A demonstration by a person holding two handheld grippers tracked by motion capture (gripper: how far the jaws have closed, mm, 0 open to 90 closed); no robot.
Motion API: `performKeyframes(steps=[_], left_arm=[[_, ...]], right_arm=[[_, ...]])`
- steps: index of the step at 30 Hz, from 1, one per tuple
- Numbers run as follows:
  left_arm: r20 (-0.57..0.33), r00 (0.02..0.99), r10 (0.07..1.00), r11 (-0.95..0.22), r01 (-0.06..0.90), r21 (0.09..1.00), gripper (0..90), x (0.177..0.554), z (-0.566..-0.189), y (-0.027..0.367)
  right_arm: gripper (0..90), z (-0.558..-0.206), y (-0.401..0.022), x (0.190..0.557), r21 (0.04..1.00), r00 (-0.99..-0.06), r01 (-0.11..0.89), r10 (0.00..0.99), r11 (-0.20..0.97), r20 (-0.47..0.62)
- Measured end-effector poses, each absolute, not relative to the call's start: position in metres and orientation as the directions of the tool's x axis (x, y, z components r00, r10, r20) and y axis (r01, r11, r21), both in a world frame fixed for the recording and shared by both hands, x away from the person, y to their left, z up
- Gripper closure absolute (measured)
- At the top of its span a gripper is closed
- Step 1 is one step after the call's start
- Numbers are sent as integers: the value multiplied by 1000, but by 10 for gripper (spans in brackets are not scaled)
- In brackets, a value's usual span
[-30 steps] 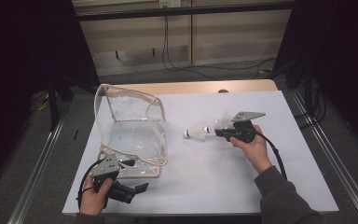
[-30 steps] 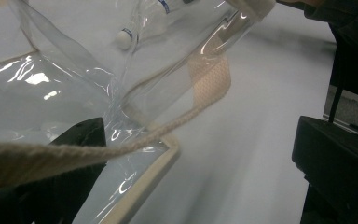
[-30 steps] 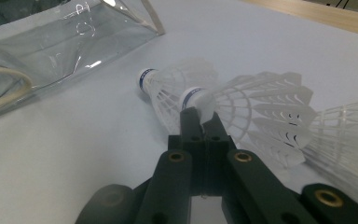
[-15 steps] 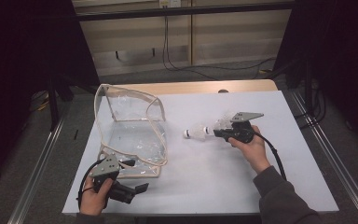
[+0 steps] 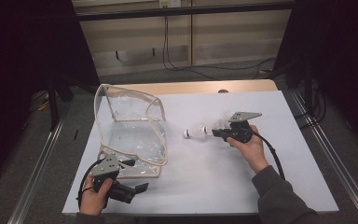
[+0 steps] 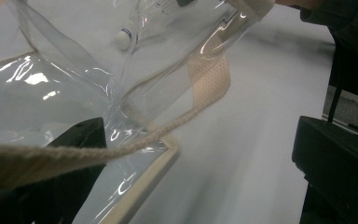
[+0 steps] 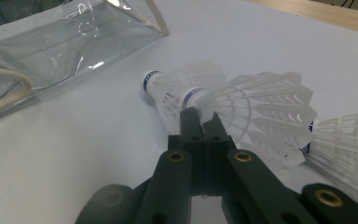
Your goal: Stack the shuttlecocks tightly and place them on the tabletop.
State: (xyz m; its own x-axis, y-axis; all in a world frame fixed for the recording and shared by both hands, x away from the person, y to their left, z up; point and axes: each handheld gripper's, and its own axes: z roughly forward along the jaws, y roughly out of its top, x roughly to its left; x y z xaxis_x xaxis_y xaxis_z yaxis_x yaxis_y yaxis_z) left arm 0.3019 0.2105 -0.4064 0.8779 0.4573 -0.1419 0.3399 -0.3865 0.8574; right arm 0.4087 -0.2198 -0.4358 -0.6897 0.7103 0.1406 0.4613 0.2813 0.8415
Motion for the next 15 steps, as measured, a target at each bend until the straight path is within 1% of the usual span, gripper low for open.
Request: performKeyframes(steps=[15], left_arm=[[-141, 878, 458, -385, 339, 858, 33, 302, -406, 210]], right_arm=[[900, -437, -216, 408, 840, -696, 459, 705, 289, 138]])
